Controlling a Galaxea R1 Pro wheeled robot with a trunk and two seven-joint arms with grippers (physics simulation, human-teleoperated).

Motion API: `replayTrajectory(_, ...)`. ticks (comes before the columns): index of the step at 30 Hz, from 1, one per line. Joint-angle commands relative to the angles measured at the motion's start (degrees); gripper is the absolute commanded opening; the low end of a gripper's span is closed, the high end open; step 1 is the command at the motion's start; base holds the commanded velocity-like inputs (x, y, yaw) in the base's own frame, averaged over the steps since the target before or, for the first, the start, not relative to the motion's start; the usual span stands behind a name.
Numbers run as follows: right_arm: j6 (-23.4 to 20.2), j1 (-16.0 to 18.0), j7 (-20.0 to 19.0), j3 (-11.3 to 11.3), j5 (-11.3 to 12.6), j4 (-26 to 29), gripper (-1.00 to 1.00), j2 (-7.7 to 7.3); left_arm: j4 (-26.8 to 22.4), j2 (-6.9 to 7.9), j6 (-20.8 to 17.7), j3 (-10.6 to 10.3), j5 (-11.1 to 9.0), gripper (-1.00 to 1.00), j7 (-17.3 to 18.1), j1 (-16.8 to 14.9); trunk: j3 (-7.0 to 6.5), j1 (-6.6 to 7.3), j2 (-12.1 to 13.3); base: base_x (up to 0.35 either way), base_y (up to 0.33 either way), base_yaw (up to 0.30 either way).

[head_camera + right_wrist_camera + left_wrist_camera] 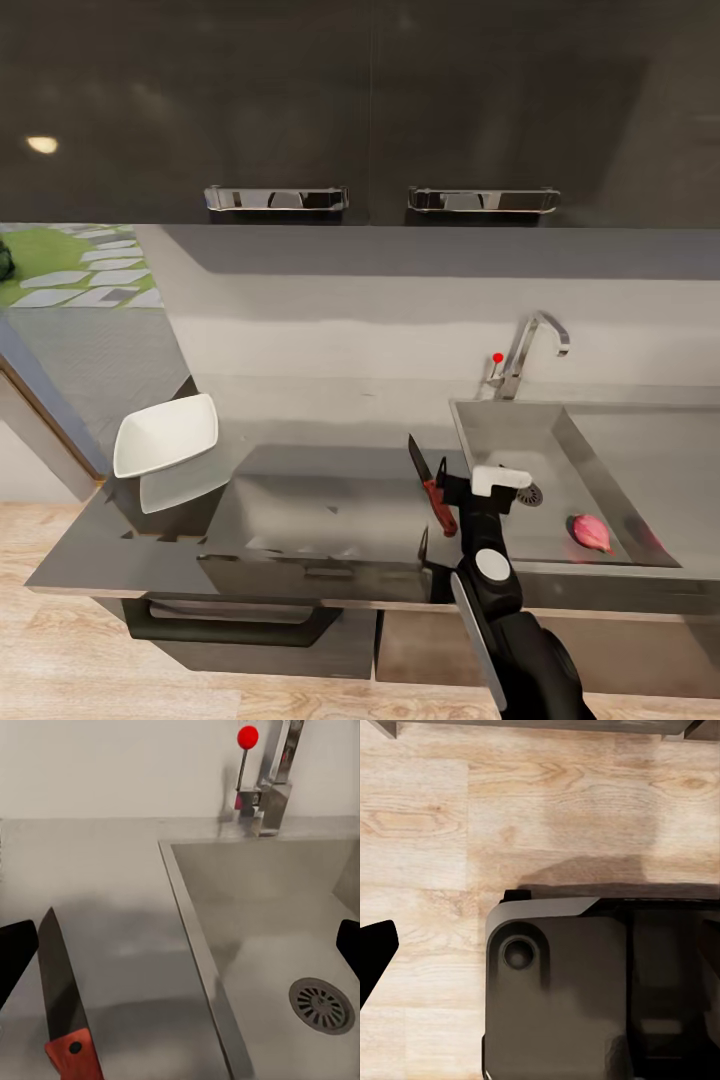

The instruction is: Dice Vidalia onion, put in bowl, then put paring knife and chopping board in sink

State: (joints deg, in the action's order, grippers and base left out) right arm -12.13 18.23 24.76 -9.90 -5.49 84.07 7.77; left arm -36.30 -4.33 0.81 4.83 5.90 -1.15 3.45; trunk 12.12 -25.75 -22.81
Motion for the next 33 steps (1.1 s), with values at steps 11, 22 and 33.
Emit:
replayTrajectory(11,2.17,-0.01,0.2,-0.12,-0.57,1.33,1.0,-0.23,-0.09,-0.07,0.09,0.26,0.6,1.0,-0.06,0.04,0.1,-0.03,-0.11,0.0,0.0,0.0)
replayTrajectory(22,3.91,-0.53,0.18,-0.12,-0.66,5.22,1.0,-0.52,-0.09,-0.07,0.14,0.27,0.61,1.0,-0.06,0.03,0.1,-0.03,-0.11,0.0,0.0,0.0)
replayTrajectory(33,9.46,-4.91,0.13,-0.12,-0.83,7.71,1.0,-0.89,-0.09,-0.07,0.14,0.27,0.61,1.0,-0.05,0.03,0.1,-0.03,-0.11,0.0,0.0,0.0)
